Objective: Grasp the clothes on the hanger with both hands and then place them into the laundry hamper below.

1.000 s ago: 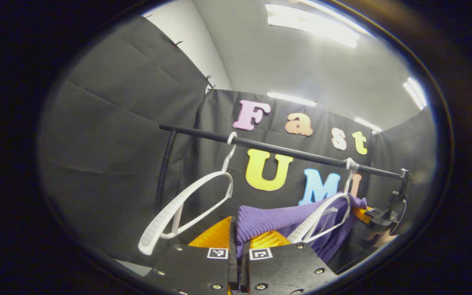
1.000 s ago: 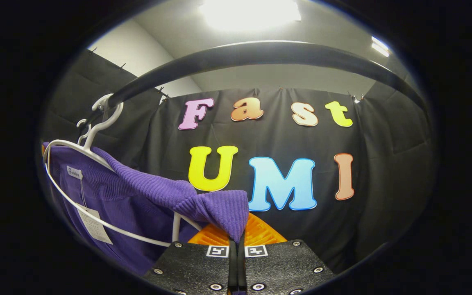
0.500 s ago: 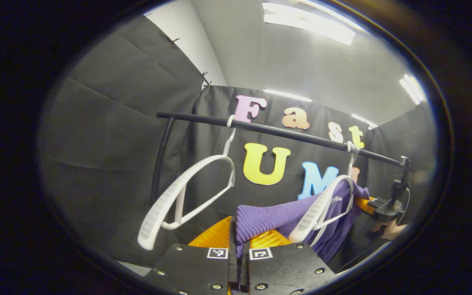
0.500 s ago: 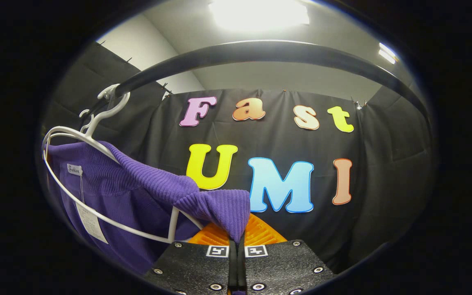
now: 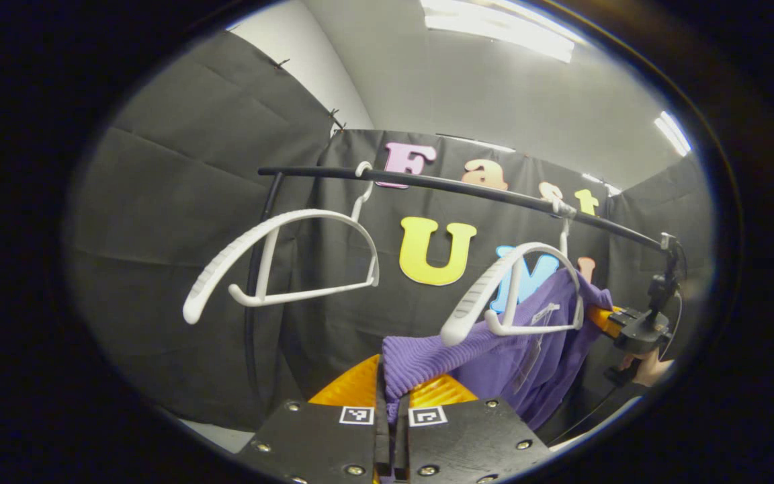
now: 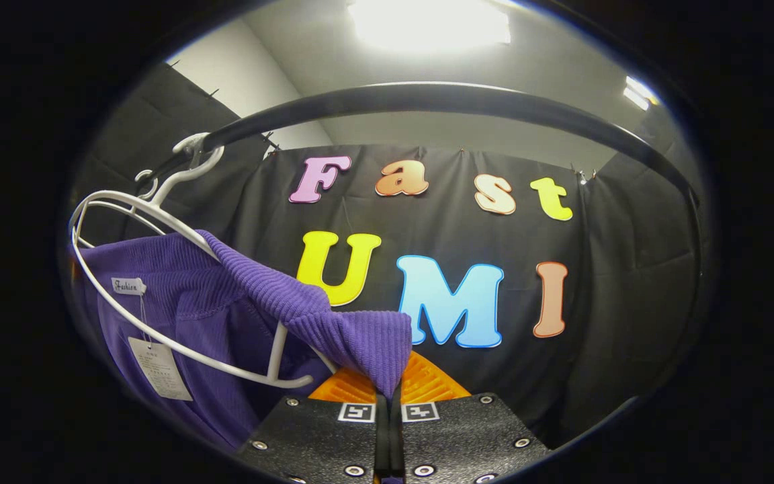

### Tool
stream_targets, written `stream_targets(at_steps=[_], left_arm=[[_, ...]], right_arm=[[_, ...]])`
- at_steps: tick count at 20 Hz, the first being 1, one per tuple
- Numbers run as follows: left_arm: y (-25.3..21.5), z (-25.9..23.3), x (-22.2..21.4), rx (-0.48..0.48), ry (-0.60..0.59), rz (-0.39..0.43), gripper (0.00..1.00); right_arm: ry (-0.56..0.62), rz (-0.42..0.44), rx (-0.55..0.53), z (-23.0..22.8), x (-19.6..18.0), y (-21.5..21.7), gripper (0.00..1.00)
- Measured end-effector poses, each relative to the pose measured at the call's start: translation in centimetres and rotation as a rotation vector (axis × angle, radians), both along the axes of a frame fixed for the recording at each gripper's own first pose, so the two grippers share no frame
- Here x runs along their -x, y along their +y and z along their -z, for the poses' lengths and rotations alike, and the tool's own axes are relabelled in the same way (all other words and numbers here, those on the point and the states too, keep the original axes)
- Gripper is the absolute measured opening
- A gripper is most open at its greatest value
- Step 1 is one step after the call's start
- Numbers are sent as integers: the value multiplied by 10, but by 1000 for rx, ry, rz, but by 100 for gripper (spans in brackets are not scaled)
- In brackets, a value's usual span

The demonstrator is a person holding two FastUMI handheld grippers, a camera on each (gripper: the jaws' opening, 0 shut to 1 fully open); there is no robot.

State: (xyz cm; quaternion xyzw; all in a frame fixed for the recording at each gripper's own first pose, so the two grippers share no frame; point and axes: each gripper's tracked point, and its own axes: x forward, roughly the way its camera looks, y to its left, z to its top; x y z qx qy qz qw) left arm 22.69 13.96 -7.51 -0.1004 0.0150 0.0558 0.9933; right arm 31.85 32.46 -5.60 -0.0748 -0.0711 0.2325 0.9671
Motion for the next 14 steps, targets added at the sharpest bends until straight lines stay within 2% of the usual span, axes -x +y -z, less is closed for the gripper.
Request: stream_targets(at_steps=[4, 8, 12, 13, 14], left_arm=[[-17, 15, -7, 63, 31, 1, 4], [-22, 24, -10, 53, 50, -35, 4], [-31, 27, -7, -6, 51, -90, 4], [-34, 28, -6, -4, 53, -94, 8], [-36, 29, -6, 4, 53, -101, 8]], right_arm=[[15, 5, 10, 13, -4, -11, 0], [-28, -15, 70, 20, -3, -14, 0], [-43, -57, 100, 32, 7, -19, 0], [-50, -63, 114, 36, 10, -20, 0], [-56, -70, 123, 39, 12, -22, 0]])
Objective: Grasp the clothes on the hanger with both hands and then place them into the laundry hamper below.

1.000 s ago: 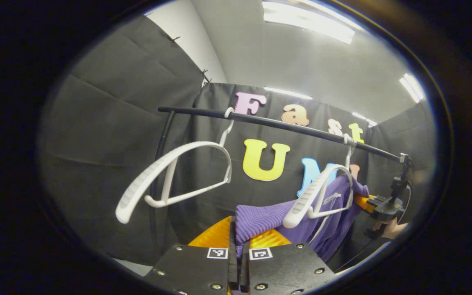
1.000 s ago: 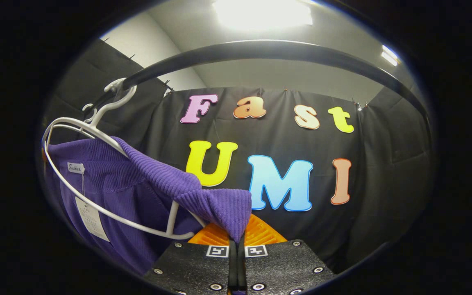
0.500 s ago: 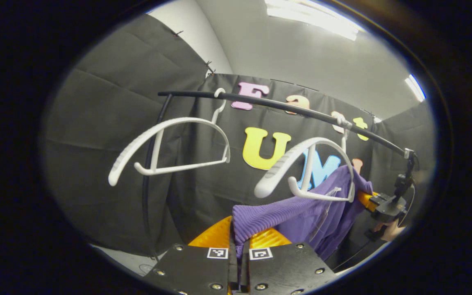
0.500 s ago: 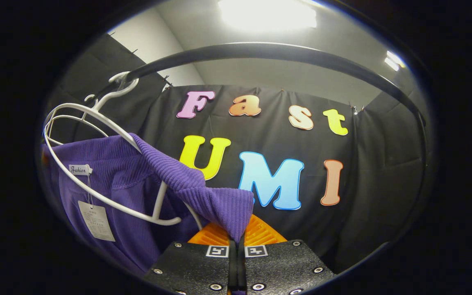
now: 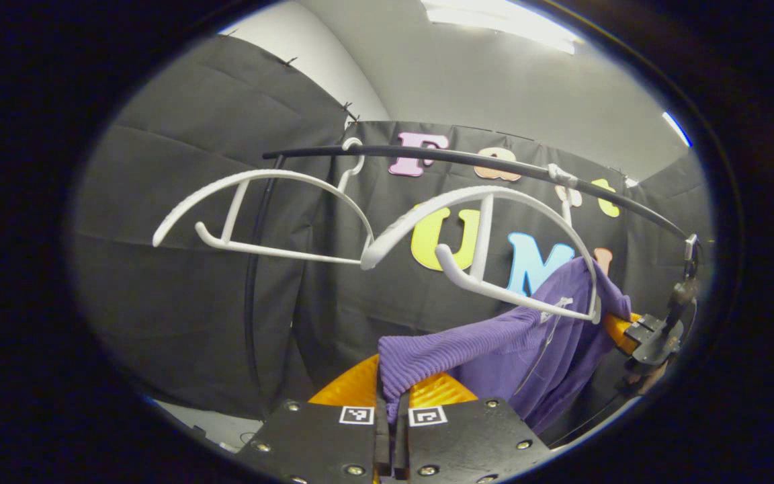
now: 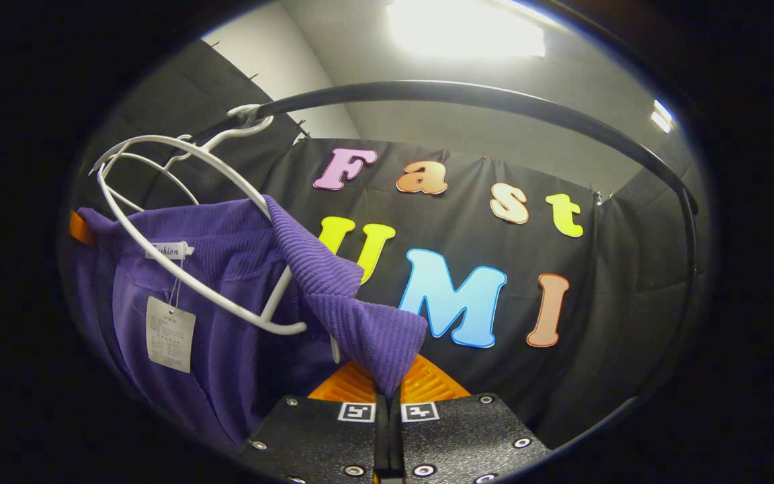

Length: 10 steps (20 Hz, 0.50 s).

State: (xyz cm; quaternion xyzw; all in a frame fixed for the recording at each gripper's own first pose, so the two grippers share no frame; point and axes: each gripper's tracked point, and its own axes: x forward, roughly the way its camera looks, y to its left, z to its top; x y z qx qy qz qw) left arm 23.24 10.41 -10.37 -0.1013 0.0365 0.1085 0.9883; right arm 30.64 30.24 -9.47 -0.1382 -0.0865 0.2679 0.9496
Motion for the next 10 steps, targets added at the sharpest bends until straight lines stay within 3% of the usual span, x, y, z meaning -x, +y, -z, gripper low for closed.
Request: stream_targets(at_steps=[1, 7, 9, 10], left_arm=[[-1, 0, -1, 5, -5, -7, 4], [-23, -21, 4, 33, -56, -33, 4], [-37, -22, 1, 28, -54, -24, 0], [-47, -22, -1, 24, -49, -17, 4]], right_arm=[[0, -9, -2, 0, -1, 0, 0], [-17, -14, -69, -28, -8, -24, 0], [-42, 25, -68, -37, -19, -38, 0], [-34, 44, -74, -38, -23, -46, 0]])
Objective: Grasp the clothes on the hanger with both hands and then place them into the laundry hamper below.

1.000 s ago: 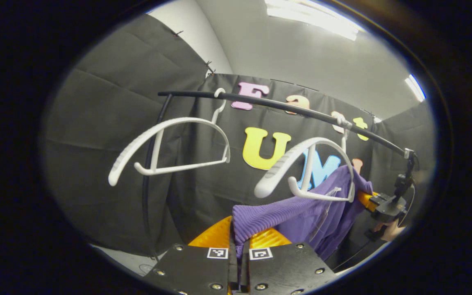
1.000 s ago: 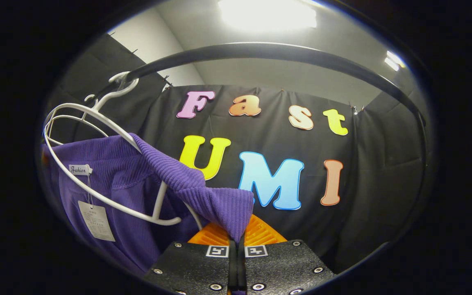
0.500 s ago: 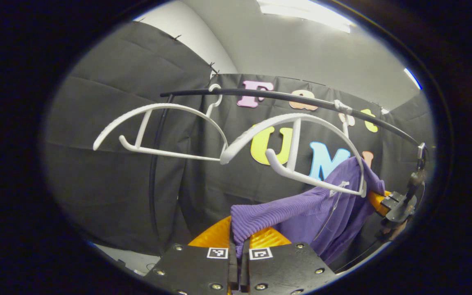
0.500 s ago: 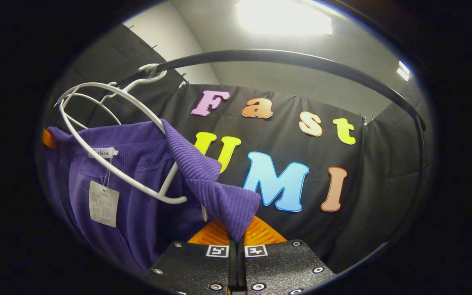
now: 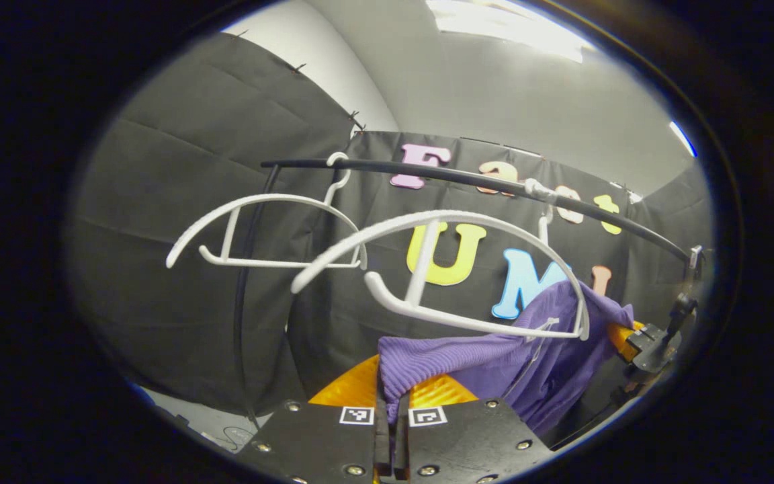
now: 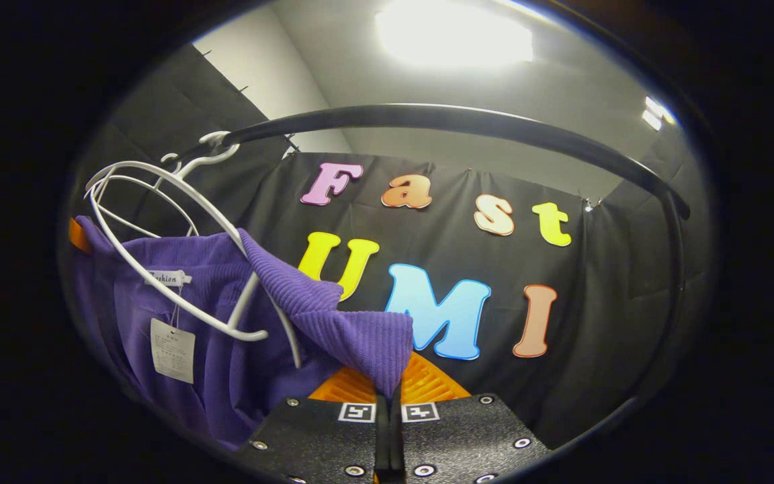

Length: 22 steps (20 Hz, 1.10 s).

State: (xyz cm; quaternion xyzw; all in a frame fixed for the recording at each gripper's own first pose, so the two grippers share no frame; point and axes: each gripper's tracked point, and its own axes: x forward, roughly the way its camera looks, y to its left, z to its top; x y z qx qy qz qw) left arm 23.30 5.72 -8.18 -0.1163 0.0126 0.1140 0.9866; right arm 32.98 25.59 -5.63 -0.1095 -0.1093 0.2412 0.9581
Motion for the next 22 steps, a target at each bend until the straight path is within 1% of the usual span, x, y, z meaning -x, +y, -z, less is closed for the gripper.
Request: stream_targets(at_steps=[1, 2, 3, 4, 5, 6, 8, 10, 11, 12, 13, 14, 15, 16, 19, 21, 22], left_arm=[[-6, -1, -2, -8, 1, 2, 4], [-11, -2, -3, -15, 2, 3, 0], [-21, -8, -1, -16, 7, 8, 0], [-31, -6, -3, -14, 13, 16, 8], [-39, -3, -6, -11, 23, 30, 8], [-45, 0, -9, -9, 32, 44, 4], [-61, 6, -16, -24, 61, 88, 4], [-70, 16, -24, -58, 89, 127, 4], [-83, 14, -26, -57, 89, 151, 4], [-92, 17, -31, -46, 87, 174, 8], [-99, 18, -36, -30, 84, 194, 4], [-103, 19, -37, -18, 84, 211, 8], [-104, 19, -37, -15, 81, 220, 4], [-107, 19, -36, -7, 78, 234, 4], [-107, 17, -26, 6, 78, 273, 4], [-100, 15, -9, 4, 73, 295, 4], [-94, 13, 1, 10, 70, 310, 8]], right_arm=[[17, 6, -14, 2, -1, -4, 0], [30, 13, -16, 4, 0, -9, 0], [43, 21, -19, 7, 1, -13, 0], [59, 16, -25, 10, 4, -15, 0], [68, 14, -19, 14, 5, -15, 0], [72, 15, -11, 18, 6, -18, 0], [81, 15, 4, 24, 13, -24, 0], [84, 31, 26, 30, 14, -33, 0], [92, 40, 32, 33, 14, -38, 0], [107, 52, 39, 38, 14, -45, 0], [120, 65, 46, 42, 16, -53, 0], [131, 84, 56, 47, 17, -62, 0], [144, 101, 61, 50, 21, -70, 0], [156, 116, 61, 52, 26, -77, 0], [161, 158, 70, 49, 46, -92, 0], [154, 184, 77, 43, 65, -96, 0], [160, 198, 77, 40, 77, -97, 0]])
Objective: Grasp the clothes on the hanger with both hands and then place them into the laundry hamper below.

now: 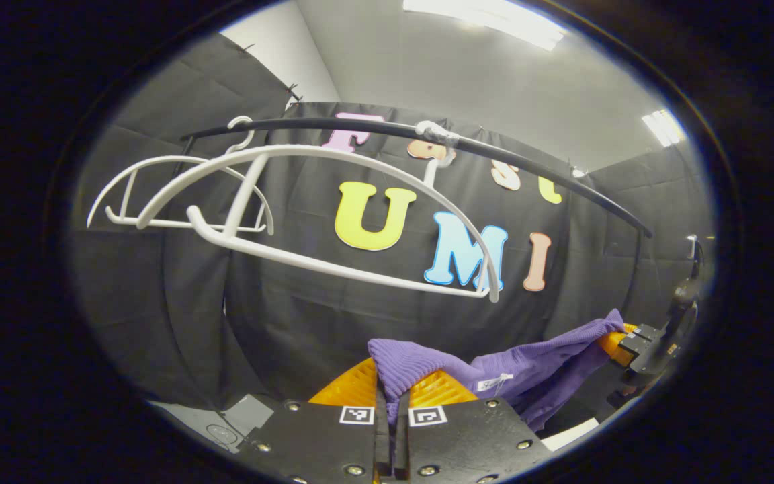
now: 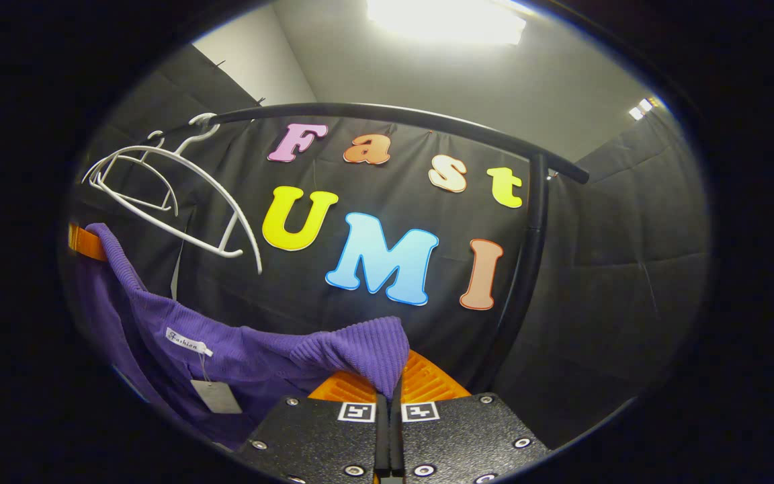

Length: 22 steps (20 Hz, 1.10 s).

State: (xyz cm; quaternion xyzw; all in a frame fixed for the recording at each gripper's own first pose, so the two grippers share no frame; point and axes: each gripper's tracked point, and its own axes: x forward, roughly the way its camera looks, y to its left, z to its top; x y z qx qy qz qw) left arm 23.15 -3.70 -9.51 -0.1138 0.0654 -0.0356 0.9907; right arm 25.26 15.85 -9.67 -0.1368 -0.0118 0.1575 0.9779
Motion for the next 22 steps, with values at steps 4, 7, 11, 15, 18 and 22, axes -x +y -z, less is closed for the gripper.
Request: stream_targets(at_steps=[4, 7, 11, 15, 18, 22], left_arm=[[23, -2, 45, 34, 11, 68, 4], [44, 15, 77, -7, 32, 125, 4], [61, 53, 117, -20, 103, 199, 4], [74, 88, 136, -48, 168, 239, 4], [77, 117, 161, -77, 223, 246, 8], [83, 167, 170, -98, 323, 230, 4]], right_arm=[[48, 56, -23, -6, 61, 4, 0], [112, 84, -51, 2, 109, 12, 0], [210, 141, -85, 26, 171, 19, 0], [340, 148, -79, 67, 216, 33, 1], [440, 136, -77, 100, 235, 42, 0], [598, 121, -41, 156, 258, 48, 0]])
